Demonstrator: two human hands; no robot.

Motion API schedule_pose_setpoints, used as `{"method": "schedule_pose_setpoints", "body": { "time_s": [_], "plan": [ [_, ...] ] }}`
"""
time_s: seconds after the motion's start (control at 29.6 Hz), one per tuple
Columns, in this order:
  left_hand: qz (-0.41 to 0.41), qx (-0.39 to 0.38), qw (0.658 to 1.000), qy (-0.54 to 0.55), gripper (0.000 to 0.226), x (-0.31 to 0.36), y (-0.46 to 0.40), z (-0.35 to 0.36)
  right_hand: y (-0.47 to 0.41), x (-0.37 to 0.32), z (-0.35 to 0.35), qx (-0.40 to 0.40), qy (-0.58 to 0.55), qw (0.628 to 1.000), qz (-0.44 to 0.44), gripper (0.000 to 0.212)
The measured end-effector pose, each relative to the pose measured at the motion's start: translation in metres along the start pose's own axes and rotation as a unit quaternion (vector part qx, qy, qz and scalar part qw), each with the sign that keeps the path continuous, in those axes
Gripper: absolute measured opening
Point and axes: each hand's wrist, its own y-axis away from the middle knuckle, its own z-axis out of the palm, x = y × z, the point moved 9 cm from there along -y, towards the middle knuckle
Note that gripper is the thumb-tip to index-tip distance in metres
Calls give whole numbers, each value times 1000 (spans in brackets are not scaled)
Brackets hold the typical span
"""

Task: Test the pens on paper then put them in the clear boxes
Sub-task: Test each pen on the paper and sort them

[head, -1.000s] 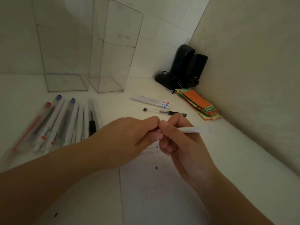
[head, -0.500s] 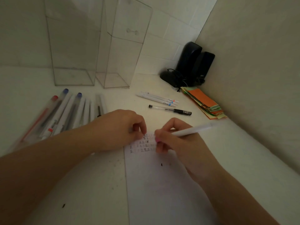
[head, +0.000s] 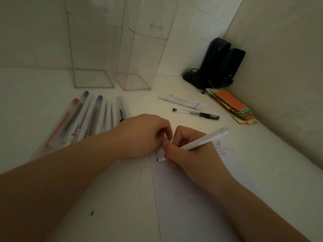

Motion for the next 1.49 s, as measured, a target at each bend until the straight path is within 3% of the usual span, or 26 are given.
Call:
{"method": "schedule_pose_setpoints", "body": {
  "time_s": [0.1, 0.24, 0.37, 0.68, 0.88, 1.01, 1.18, 1.32, 1.49],
  "plan": [
    [-4, 6, 1000, -2, 37, 1, 1, -2, 1, -1, 0, 1, 28, 1000, -7, 30],
    [-5, 4, 1000, 12, 25, -1, 1, 0, 1, 1, -2, 3, 28, 1000, -1, 28],
    [-6, 6, 1000, 0, 34, -1, 1, 0, 1, 1, 1, -17, 28, 999, 5, 25],
    [-8, -4, 1000, 1, 33, 0, 2, 0, 3, 0, 3, -24, 46, 999, -6, 22],
    [3, 11, 1000, -4, 38, 1, 0, 0, 4, 1, 1, -28, 44, 999, -4, 31],
    [10, 13, 1000, 5, 15, 2, 2, -2, 1, 3, -16, 24, -23, 999, -4, 22],
    [61, 53, 992, 97, 35, 23, 7, -17, 3, 7, -53, 107, -160, 981, 19, 25],
    [81, 2, 984, 157, 45, 32, 11, -7, 5, 11, -54, 80, -218, 973, 5, 27],
    [79, 11, 981, 179, 42, 33, 9, -11, 4, 9, -50, 71, -274, 959, 10, 32]
  ]
}}
